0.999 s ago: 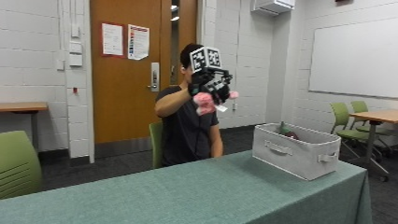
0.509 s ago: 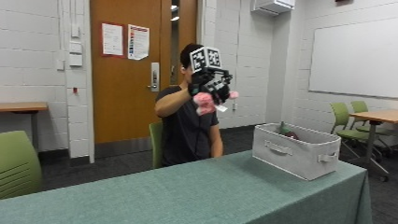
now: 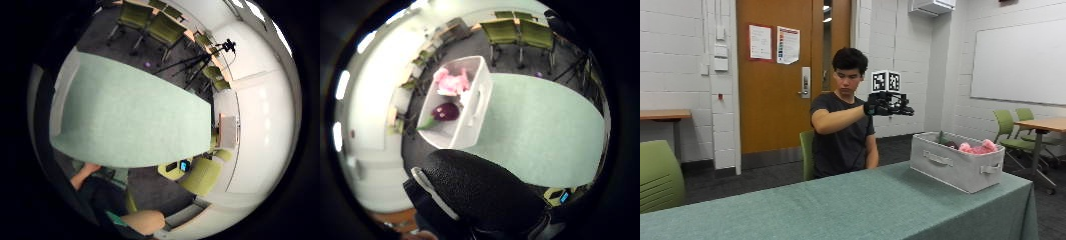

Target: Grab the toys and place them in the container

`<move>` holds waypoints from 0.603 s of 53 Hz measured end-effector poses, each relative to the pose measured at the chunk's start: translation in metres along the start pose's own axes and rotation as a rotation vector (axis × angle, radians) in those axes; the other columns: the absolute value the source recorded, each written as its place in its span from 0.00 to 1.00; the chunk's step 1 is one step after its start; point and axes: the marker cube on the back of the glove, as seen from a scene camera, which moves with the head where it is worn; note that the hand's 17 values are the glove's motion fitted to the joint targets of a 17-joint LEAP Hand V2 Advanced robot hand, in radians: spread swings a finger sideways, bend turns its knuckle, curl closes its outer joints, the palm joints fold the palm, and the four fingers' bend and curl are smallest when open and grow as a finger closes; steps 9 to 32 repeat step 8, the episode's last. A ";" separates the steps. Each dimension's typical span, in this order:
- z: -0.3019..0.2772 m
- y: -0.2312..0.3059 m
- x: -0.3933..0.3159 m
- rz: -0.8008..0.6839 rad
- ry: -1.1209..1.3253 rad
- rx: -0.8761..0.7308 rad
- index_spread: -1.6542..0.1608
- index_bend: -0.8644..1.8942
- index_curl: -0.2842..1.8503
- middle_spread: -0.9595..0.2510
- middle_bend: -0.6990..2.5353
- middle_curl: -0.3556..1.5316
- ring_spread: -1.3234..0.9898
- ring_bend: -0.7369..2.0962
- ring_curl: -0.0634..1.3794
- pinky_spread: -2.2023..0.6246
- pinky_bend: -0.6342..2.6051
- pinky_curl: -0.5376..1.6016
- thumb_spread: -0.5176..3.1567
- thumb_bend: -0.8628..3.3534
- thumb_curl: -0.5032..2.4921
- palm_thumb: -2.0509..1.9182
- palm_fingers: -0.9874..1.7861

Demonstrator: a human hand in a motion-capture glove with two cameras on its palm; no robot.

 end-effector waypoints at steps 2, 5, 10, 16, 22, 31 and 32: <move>0.004 0.005 0.006 0.010 -0.001 -0.005 0.80 0.37 0.36 0.75 0.28 0.44 0.46 0.37 0.23 0.75 0.39 0.41 0.39 0.17 0.22 0.46 0.36; 0.012 0.014 0.017 0.029 -0.002 -0.014 0.80 0.37 0.36 0.75 0.28 0.44 0.46 0.37 0.24 0.75 0.39 0.41 0.39 0.17 0.21 0.46 0.36; 0.019 0.019 0.025 0.040 -0.004 -0.026 0.80 0.37 0.35 0.75 0.28 0.44 0.46 0.37 0.24 0.75 0.38 0.41 0.39 0.17 0.21 0.46 0.36; 0.019 0.019 0.025 0.040 -0.004 -0.026 0.80 0.37 0.35 0.75 0.28 0.44 0.46 0.37 0.24 0.75 0.38 0.41 0.39 0.17 0.21 0.46 0.36; 0.019 0.019 0.025 0.040 -0.004 -0.026 0.80 0.37 0.35 0.75 0.28 0.44 0.46 0.37 0.24 0.75 0.38 0.41 0.39 0.17 0.21 0.46 0.36; 0.019 0.019 0.025 0.040 -0.004 -0.026 0.80 0.37 0.35 0.75 0.28 0.44 0.46 0.37 0.24 0.75 0.38 0.41 0.39 0.17 0.21 0.46 0.36; 0.019 0.019 0.025 0.040 -0.004 -0.026 0.80 0.37 0.35 0.75 0.28 0.44 0.46 0.37 0.24 0.75 0.38 0.41 0.39 0.17 0.21 0.46 0.36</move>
